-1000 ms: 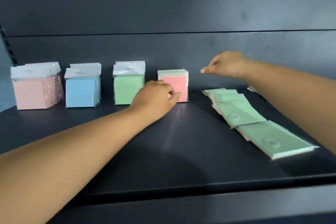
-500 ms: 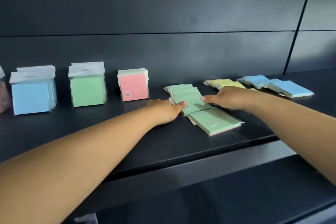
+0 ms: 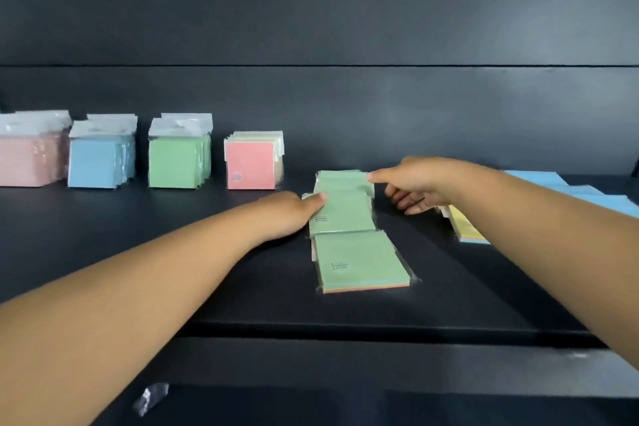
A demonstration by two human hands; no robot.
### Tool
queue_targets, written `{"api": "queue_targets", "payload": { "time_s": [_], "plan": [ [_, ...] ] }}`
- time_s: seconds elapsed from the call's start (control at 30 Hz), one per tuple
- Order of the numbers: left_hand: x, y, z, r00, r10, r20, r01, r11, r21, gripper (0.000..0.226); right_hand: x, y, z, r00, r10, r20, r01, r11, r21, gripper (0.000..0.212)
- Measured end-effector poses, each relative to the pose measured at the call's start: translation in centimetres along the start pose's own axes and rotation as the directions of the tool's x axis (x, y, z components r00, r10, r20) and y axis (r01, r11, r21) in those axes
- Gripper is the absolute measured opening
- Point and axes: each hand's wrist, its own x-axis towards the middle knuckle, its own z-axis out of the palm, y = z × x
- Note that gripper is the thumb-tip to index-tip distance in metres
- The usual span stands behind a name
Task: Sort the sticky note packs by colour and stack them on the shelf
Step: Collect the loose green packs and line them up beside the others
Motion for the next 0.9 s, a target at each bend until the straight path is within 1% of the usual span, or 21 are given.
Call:
{"api": "queue_targets", "payload": {
  "time_s": [0.13,0.23,0.33,0.4,0.53,0.57,0.63,0.67,0.7,0.8,0.87,0.9],
  "plan": [
    [1.8,0.2,-0.5,1.0,-0.01,-0.015,0.009,0.999,-0.034,0.062,4.2,-1.1,-0.3,1.0,0.008,-0.013,-0.009,0.999,-0.034,0.037],
    [4.1,0.6,-0.9,0.999,0.006,-0.035,-0.01,0.994,-0.111,0.058,7.1,-2.0,0.1,1.0,0.013,-0.02,-0.013,0.999,-0.033,0.037],
    [6.7,1.1,-1.2,0.998,-0.02,-0.061,0.009,0.984,-0.179,0.059,9.4,-2.7,0.7,1.0,0.013,-0.027,-0.014,1.0,-0.027,0.032],
    [7.8,1.4,-1.1,0.998,-0.03,-0.058,0.018,0.979,-0.202,0.063,10.5,-3.0,1.1,0.999,0.0,-0.037,-0.002,0.998,-0.058,0.03],
    [9.8,1.5,-0.4,1.0,0.026,-0.013,-0.029,0.96,-0.277,0.061,11.9,-3.6,1.3,0.998,-0.011,-0.058,0.002,0.99,-0.141,0.03],
    [10.1,1.5,-0.1,0.999,0.037,-0.015,-0.04,0.955,-0.294,0.063,12.1,-3.8,1.3,0.998,-0.014,-0.059,0.004,0.986,-0.166,0.03],
    [10.6,1.3,0.4,0.998,0.065,-0.026,-0.07,0.948,-0.312,0.075,12.5,-4.0,1.3,0.999,-0.012,-0.044,0.004,0.984,-0.175,0.031],
    [10.9,1.1,0.7,0.997,0.071,-0.027,-0.076,0.942,-0.327,0.081,12.7,-4.0,1.3,0.999,-0.003,-0.035,-0.002,0.99,-0.141,0.032],
    [11.3,0.8,0.9,0.996,0.081,-0.023,-0.084,0.932,-0.352,0.083,12.9,-3.9,1.3,1.0,0.006,-0.03,-0.008,0.997,-0.083,0.032],
    [11.8,0.5,1.1,0.993,0.117,-0.02,-0.113,0.88,-0.461,0.075,13.4,-3.3,1.0,0.999,0.037,-0.014,-0.035,0.986,0.161,0.027],
    [11.9,0.5,1.0,0.989,0.135,-0.054,-0.142,0.822,-0.551,0.065,13.3,-2.9,0.5,0.997,0.065,0.044,-0.076,0.94,0.333,0.022],
    [11.9,0.6,0.9,0.987,0.136,-0.084,-0.159,0.788,-0.595,0.051,13.1,-2.8,0.2,0.995,0.068,0.075,-0.092,0.909,0.406,0.02]
  ]
}}
